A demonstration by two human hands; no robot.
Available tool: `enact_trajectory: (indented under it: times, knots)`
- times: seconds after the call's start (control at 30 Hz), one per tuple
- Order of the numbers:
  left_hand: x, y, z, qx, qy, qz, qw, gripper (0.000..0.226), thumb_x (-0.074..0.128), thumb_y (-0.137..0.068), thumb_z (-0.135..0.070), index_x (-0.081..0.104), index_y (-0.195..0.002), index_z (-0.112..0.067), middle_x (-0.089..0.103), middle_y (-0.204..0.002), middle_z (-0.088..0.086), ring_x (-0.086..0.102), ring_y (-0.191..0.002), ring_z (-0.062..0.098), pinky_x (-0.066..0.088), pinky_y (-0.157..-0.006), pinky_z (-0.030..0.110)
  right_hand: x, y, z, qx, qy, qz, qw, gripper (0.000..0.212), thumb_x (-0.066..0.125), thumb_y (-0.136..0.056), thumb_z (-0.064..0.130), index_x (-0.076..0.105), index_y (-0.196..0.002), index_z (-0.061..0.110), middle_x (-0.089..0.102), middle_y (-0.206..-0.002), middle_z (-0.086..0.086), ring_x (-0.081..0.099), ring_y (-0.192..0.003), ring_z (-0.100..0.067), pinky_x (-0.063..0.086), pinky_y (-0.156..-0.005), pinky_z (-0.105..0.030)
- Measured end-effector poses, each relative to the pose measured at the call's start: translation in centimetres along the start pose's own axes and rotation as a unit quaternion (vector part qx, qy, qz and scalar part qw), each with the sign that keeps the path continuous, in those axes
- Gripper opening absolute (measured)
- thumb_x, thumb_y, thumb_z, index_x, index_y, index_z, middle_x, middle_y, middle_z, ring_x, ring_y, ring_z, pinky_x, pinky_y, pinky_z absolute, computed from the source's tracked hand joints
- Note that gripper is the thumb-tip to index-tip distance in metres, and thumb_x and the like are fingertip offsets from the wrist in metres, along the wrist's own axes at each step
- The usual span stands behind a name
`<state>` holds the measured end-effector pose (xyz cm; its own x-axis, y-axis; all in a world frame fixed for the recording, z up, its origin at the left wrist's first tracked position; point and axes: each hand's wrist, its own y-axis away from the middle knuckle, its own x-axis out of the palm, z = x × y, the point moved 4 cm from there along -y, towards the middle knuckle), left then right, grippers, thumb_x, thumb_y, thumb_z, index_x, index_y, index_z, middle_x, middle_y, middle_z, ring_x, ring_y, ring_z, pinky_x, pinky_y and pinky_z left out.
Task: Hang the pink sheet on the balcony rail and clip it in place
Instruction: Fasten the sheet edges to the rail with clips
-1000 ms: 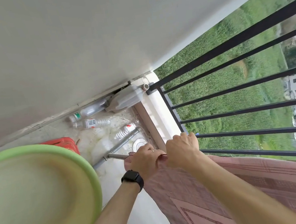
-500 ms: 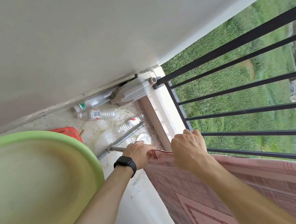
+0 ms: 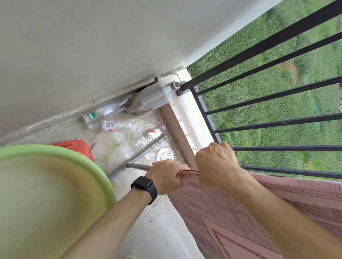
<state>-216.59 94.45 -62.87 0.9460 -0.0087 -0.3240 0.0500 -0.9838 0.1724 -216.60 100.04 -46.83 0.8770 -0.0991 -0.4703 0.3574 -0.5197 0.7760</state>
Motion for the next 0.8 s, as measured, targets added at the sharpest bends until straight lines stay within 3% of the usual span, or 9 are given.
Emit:
enact_trajectory:
  times: [0.1,0.2,0.27,0.3,0.37,0.47,0.57,0.67,0.8]
  knots:
    - [-0.4,0.1,-0.5,0.003,0.035,-0.018,0.999,0.024,0.031,-0.08,-0.039,0.053,-0.086,-0.032,0.046,-0.061,-0.012,0.049,-0.068,0.015,0.048,-0.063,0.035,0.2,-0.3,0.1,-0.007,0.014,-0.012,1.0,0.033,0.06,-0.084,0.014,0.037,-0.062,0.021,0.045,-0.071,0.005,0.041,-0.088,-0.019,0.035,-0.1,-0.036]
    - [0.4,-0.1,0.8,-0.014,0.057,-0.027,0.998,0.02,0.045,-0.091,-0.038,0.064,-0.095,-0.037,0.056,-0.065,-0.016,0.053,-0.069,0.012,0.051,-0.066,0.035,0.3,-0.5,-0.1,0.002,0.012,0.009,1.0,0.032,0.062,-0.083,0.016,0.038,-0.063,0.021,0.044,-0.069,0.006,0.042,-0.086,-0.019,0.035,-0.099,-0.036]
    - [0.9,-0.6,1.5,-0.025,0.058,-0.041,0.997,0.022,0.047,-0.093,-0.043,0.068,-0.097,-0.036,0.064,-0.073,-0.013,0.056,-0.073,0.013,0.052,-0.069,0.036,0.5,-0.8,-0.6,0.015,-0.015,0.005,1.0,0.029,0.063,-0.086,0.03,0.046,-0.064,0.021,0.048,-0.071,0.006,0.047,-0.087,-0.02,0.039,-0.095,-0.037]
    - [1.2,-0.7,1.7,-0.03,0.061,-0.049,0.996,0.023,0.045,-0.092,-0.047,0.066,-0.098,-0.038,0.064,-0.075,-0.012,0.056,-0.074,0.014,0.052,-0.07,0.037,0.5,-0.9,-1.0,0.03,-0.051,-0.012,0.998,0.029,0.063,-0.087,0.043,0.055,-0.07,0.02,0.053,-0.077,0.006,0.05,-0.088,-0.021,0.043,-0.092,-0.038]
    - [1.7,-0.7,2.0,-0.053,0.067,-0.073,0.994,0.029,0.036,-0.089,-0.059,0.055,-0.105,-0.044,0.064,-0.079,-0.011,0.058,-0.08,0.015,0.053,-0.072,0.039,0.1,-1.3,-1.7,0.07,-0.167,-0.044,0.983,0.042,0.059,-0.085,0.056,0.062,-0.101,0.018,0.056,-0.098,0.002,0.053,-0.098,-0.023,0.046,-0.087,-0.039]
    - [2.7,-0.4,2.2,-0.09,0.073,-0.112,0.987,0.036,0.028,-0.086,-0.067,0.049,-0.111,-0.051,0.065,-0.088,-0.012,0.062,-0.088,0.013,0.053,-0.076,0.04,-0.7,-1.9,-1.7,0.097,-0.332,-0.061,0.936,0.047,0.06,-0.086,0.033,0.044,-0.125,0.013,0.05,-0.119,-0.005,0.049,-0.103,-0.023,0.041,-0.081,-0.035]
    - [2.6,-0.5,2.3,-0.114,0.088,-0.129,0.981,0.03,0.033,-0.085,-0.065,0.047,-0.109,-0.055,0.063,-0.086,-0.013,0.061,-0.086,0.011,0.053,-0.076,0.039,-1.3,-2.6,-1.9,0.116,-0.398,-0.084,0.906,0.037,0.052,-0.096,0.029,0.042,-0.125,0.008,0.057,-0.116,-0.011,0.056,-0.088,-0.021,0.041,-0.063,-0.03]
    - [1.5,-0.6,2.0,-0.115,0.102,-0.117,0.981,0.018,0.049,-0.085,-0.056,0.058,-0.101,-0.055,0.055,-0.084,-0.014,0.058,-0.086,0.01,0.053,-0.077,0.037,-0.9,-2.8,-2.1,0.106,-0.422,-0.074,0.897,0.049,0.055,-0.094,0.051,0.057,-0.125,0.013,0.067,-0.113,-0.005,0.063,-0.093,-0.02,0.043,-0.066,-0.03]
    - [0.7,-0.9,1.9,-0.097,0.137,-0.107,0.98,0.009,0.067,-0.084,-0.04,0.075,-0.088,-0.04,0.056,-0.075,-0.023,0.055,-0.084,0.005,0.053,-0.078,0.033,-0.6,-2.8,-2.5,0.113,-0.432,-0.072,0.892,0.037,0.067,-0.085,0.051,0.067,-0.113,0.028,0.071,-0.099,0.008,0.065,-0.083,-0.011,0.045,-0.063,-0.026]
